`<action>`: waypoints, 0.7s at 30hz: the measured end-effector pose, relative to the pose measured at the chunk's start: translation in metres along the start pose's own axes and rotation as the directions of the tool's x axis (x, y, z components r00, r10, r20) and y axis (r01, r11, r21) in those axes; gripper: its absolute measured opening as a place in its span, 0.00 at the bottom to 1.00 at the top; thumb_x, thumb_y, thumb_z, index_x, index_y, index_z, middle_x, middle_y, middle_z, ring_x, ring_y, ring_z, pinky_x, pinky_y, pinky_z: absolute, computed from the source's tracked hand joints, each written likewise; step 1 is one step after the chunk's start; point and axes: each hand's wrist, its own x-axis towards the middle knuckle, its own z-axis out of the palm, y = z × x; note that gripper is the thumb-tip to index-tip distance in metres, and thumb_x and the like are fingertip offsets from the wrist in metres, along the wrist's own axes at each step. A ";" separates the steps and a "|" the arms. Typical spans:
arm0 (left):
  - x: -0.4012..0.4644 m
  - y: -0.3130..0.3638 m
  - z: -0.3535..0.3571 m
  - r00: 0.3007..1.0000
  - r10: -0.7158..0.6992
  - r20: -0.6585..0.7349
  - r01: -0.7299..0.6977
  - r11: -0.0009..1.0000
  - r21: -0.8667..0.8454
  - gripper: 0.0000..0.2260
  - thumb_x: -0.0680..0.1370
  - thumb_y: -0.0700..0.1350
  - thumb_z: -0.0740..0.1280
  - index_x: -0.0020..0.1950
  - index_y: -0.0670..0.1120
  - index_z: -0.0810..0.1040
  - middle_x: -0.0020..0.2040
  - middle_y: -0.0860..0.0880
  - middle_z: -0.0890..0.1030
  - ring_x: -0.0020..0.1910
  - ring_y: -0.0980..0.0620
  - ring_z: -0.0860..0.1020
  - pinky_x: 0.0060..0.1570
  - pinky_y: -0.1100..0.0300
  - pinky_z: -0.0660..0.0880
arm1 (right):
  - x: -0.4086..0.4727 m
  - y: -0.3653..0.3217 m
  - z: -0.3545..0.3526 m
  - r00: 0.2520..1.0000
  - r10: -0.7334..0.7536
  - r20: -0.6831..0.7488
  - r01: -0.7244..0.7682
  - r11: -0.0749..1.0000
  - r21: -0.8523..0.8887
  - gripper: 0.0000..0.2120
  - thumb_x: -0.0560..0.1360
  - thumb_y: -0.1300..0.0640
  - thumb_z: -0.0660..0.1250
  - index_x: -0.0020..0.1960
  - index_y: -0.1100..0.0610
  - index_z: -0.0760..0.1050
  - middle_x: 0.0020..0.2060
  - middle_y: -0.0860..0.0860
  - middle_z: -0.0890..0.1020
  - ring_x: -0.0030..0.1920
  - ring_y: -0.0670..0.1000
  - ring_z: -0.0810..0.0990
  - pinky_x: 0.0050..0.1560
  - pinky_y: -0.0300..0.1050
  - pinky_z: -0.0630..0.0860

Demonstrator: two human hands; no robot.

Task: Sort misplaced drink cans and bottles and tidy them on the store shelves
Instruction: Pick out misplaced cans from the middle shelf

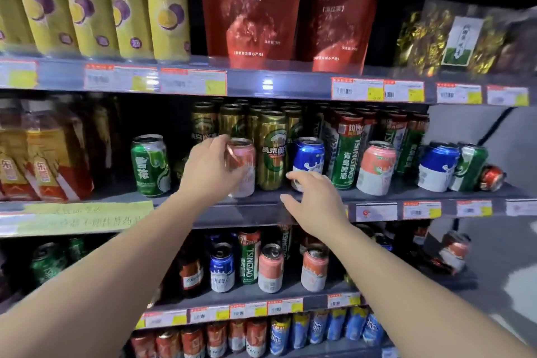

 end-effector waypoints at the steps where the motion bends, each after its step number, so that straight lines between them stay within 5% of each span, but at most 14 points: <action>1: 0.007 -0.003 0.001 1.000 -0.011 0.004 0.011 1.000 -0.007 0.33 0.71 0.56 0.73 0.71 0.43 0.68 0.61 0.42 0.76 0.63 0.41 0.72 0.62 0.50 0.69 | 0.007 -0.003 0.000 0.999 0.019 -0.032 -0.019 1.000 0.002 0.21 0.77 0.47 0.66 0.69 0.48 0.70 0.64 0.49 0.75 0.67 0.52 0.69 0.61 0.46 0.67; 8: 0.025 -0.008 0.012 0.995 -0.081 0.058 0.086 0.993 -0.086 0.44 0.66 0.64 0.74 0.75 0.48 0.60 0.66 0.44 0.75 0.65 0.43 0.73 0.62 0.47 0.72 | 0.068 -0.024 -0.004 0.972 0.008 -0.235 -0.017 0.999 -0.040 0.24 0.74 0.41 0.66 0.67 0.48 0.71 0.57 0.49 0.79 0.61 0.54 0.72 0.60 0.50 0.67; 14: 0.015 -0.006 0.013 0.970 -0.216 0.109 0.217 0.976 0.001 0.48 0.67 0.66 0.72 0.77 0.48 0.54 0.66 0.50 0.76 0.67 0.47 0.72 0.72 0.44 0.58 | 0.086 -0.011 0.000 0.954 -0.110 -0.281 0.116 0.993 0.003 0.23 0.72 0.42 0.68 0.64 0.49 0.71 0.56 0.49 0.77 0.61 0.54 0.69 0.59 0.49 0.63; 17: 0.013 -0.003 0.018 0.971 -0.216 0.103 0.213 0.976 0.042 0.41 0.67 0.65 0.72 0.73 0.47 0.62 0.58 0.53 0.79 0.65 0.49 0.73 0.74 0.44 0.51 | 0.079 -0.002 0.003 0.928 -0.167 -0.334 0.191 0.981 0.041 0.19 0.73 0.46 0.69 0.62 0.48 0.74 0.55 0.47 0.77 0.60 0.53 0.70 0.56 0.45 0.60; 21: 0.002 0.009 0.008 0.973 -0.232 -0.004 0.224 0.944 -0.244 0.34 0.65 0.59 0.76 0.67 0.51 0.70 0.50 0.61 0.76 0.57 0.51 0.76 0.62 0.53 0.68 | 0.060 0.004 0.001 0.904 -0.224 -0.364 0.293 0.945 0.145 0.16 0.72 0.51 0.70 0.59 0.50 0.76 0.49 0.43 0.75 0.54 0.50 0.72 0.57 0.46 0.68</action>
